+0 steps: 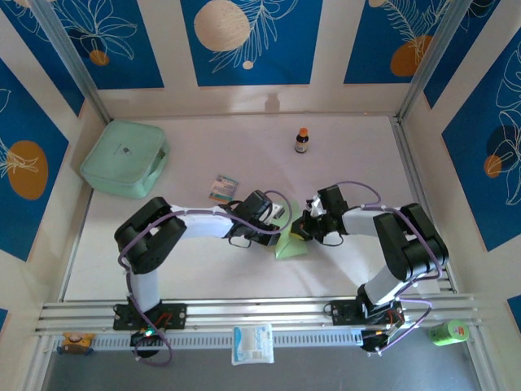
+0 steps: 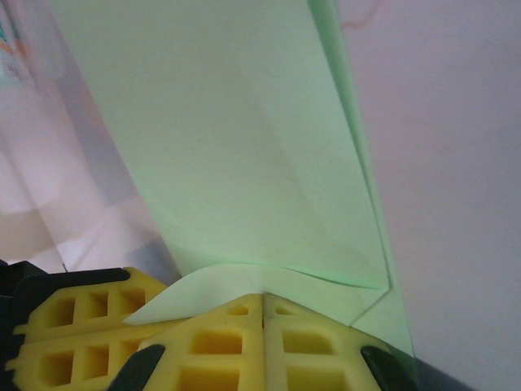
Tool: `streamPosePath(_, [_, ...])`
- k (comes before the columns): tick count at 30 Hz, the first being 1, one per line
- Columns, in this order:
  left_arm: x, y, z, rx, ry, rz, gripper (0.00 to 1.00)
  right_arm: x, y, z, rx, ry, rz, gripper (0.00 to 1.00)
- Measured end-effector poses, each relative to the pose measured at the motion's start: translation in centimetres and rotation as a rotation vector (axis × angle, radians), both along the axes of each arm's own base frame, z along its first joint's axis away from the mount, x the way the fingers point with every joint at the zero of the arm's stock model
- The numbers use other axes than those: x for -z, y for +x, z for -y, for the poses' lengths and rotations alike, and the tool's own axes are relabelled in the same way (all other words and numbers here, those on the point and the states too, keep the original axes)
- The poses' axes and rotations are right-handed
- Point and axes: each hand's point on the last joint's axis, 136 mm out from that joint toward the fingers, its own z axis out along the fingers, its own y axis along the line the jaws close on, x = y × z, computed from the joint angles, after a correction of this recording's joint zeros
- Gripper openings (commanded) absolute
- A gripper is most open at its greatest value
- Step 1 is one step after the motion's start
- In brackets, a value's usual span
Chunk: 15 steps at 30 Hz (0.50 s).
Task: Fold a paper plane with a square sheet of paper (pick it up from the middle)
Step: Fold the triangle a second time at the center of the table.
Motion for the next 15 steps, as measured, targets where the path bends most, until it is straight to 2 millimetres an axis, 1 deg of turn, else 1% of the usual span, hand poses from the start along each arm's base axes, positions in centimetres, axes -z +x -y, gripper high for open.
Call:
streamPosePath(4, [0.1,0.0,0.0,0.000,0.000,-0.001,0.03,-0.2,0.1,0.2,0.007,0.009,-0.001,0.04])
streamPosePath(7, [0.0,0.0,0.0,0.001,0.000,-0.001,0.03,-1.1,0.1,0.1,0.006,0.015,0.016,0.04])
streamPosePath(11, [0.0,0.0,0.1,0.001,0.000,-0.001,0.03,-2.5,0.2,-0.9,-0.024,0.031,0.059,0.04])
streamPosePath(15, [0.0,0.0,0.1,0.002,-0.001,-0.003,0.04,-2.0,-0.2,-1.3,-0.036,0.027,0.043,0.03])
